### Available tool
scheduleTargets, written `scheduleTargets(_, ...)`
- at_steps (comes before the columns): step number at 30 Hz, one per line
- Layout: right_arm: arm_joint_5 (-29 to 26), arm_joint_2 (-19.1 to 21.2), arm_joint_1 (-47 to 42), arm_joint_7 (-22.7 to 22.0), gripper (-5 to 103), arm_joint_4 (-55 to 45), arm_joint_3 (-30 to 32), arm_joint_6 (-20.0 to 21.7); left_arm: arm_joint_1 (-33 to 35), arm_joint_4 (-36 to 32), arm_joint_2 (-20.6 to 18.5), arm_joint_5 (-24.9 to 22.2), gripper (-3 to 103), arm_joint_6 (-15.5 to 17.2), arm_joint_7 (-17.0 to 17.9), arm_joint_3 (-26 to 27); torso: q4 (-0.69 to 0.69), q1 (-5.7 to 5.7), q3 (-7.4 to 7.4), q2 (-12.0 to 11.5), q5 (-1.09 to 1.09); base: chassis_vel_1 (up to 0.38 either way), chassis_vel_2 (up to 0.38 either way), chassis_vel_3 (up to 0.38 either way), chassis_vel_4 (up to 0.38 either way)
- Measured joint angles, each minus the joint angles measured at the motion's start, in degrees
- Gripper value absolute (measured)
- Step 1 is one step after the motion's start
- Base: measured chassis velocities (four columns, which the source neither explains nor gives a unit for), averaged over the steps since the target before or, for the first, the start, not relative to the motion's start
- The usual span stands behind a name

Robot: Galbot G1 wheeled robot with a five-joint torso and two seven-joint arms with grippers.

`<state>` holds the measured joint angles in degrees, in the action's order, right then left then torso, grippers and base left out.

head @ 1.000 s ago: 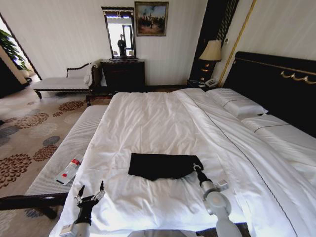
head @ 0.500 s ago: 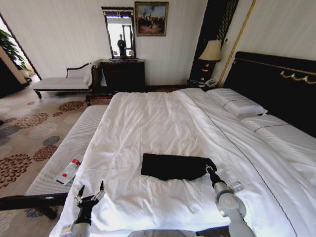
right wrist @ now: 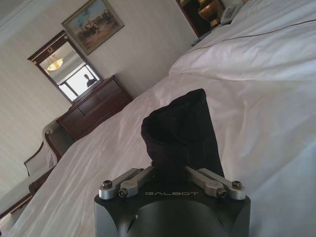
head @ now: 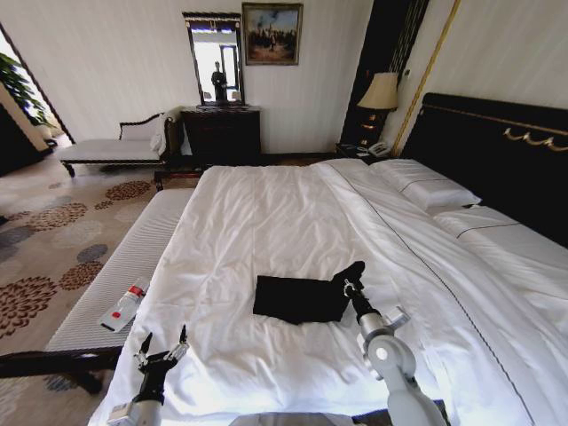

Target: Fold the clothes on the bed.

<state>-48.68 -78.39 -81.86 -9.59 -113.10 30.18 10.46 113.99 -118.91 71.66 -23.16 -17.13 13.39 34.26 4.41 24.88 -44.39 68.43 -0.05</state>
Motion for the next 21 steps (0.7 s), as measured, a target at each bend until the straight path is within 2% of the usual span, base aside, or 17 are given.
scheduleTargets(4, 3.62, 0.0, 0.23, 0.62, 3, 0.66, -2.77, -0.55, 0.0, 0.0, 0.0, 0.0, 100, 0.0, 0.0, 0.0, 0.0, 0.0, 0.0, 0.0, 0.01, 0.0, 0.0, 0.0, 0.0)
scheduleTargets(7, 8.84, -0.98, 1.83, 1.26, 3, 2.74, -7.01, -1.17, 0.0, 0.0, 0.0, 0.0, 100, 0.0, 0.0, 0.0, -0.01, 0.0, 0.0, 0.0, 0.01, 0.0, 0.0, 0.0, 0.0)
scheduleTargets(16, 13.98, -2.6, 3.36, 2.1, 3, 4.85, -12.65, -1.77, 0.0, 0.0, 0.0, 0.0, 100, 0.0, 0.0, 0.0, 0.0, 0.0, 0.0, 0.0, 0.0, 0.0, 0.0, 0.0, 0.0)
scheduleTargets(21, 14.97, -3.81, 4.16, 2.32, 3, 6.26, -14.82, -2.05, 0.0, 0.0, 0.0, 0.0, 100, 0.0, 0.0, 0.0, 0.0, 0.0, 0.0, 0.0, 0.0, 0.0, 0.0, 0.0, 0.0)
